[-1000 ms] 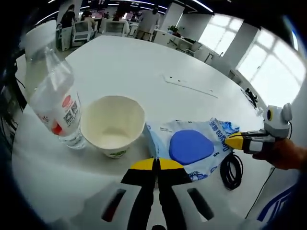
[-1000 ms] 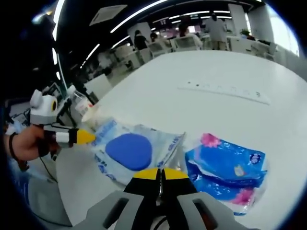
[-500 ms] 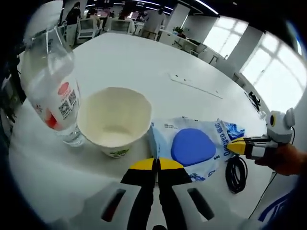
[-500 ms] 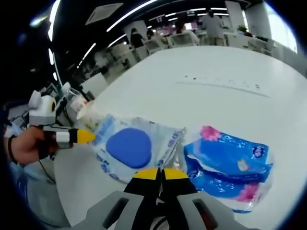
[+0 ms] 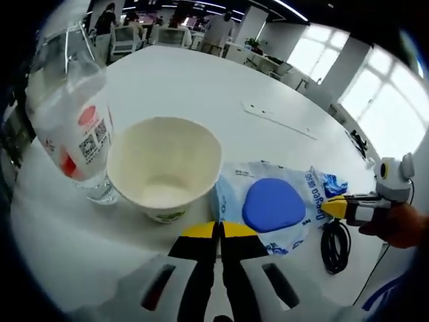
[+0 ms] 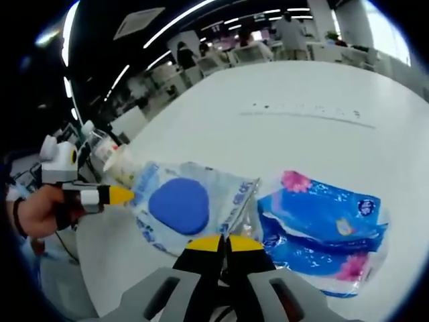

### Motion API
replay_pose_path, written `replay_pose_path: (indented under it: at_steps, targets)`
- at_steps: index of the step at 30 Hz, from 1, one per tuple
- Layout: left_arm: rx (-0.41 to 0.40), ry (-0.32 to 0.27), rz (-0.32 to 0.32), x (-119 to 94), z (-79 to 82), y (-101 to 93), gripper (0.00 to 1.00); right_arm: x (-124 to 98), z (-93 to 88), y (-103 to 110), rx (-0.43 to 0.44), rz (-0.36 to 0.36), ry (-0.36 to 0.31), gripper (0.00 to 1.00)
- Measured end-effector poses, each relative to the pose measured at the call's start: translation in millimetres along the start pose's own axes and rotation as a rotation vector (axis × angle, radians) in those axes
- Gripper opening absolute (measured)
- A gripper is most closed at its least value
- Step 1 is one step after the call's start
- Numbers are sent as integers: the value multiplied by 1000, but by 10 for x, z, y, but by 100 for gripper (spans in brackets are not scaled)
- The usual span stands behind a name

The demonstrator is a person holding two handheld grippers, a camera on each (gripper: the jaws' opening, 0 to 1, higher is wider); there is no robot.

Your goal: Arrange the tabletop items into an orderly group along one side of the table until the central work area is clear of visible clutter.

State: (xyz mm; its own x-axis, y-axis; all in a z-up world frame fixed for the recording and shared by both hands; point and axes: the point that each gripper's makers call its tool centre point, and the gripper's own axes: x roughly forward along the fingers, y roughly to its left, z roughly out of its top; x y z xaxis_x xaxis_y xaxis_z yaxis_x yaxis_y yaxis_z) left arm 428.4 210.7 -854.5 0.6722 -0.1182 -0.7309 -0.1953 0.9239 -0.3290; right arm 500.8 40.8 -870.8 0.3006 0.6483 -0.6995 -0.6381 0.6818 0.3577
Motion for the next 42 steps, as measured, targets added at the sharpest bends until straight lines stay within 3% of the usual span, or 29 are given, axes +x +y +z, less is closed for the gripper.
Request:
replay_pose_path:
  at_steps: [14, 28, 42]
  targets:
    - [-48, -28, 0, 52, 51, 11, 0, 41, 3, -65, 27, -15, -7, 0]
    - [-61, -36, 11, 50, 68, 47, 0, 49, 13, 1, 24, -10, -5, 0]
    - [-59, -36, -8, -81, 15, -22, 8, -64, -23, -50, 5, -12, 11, 9]
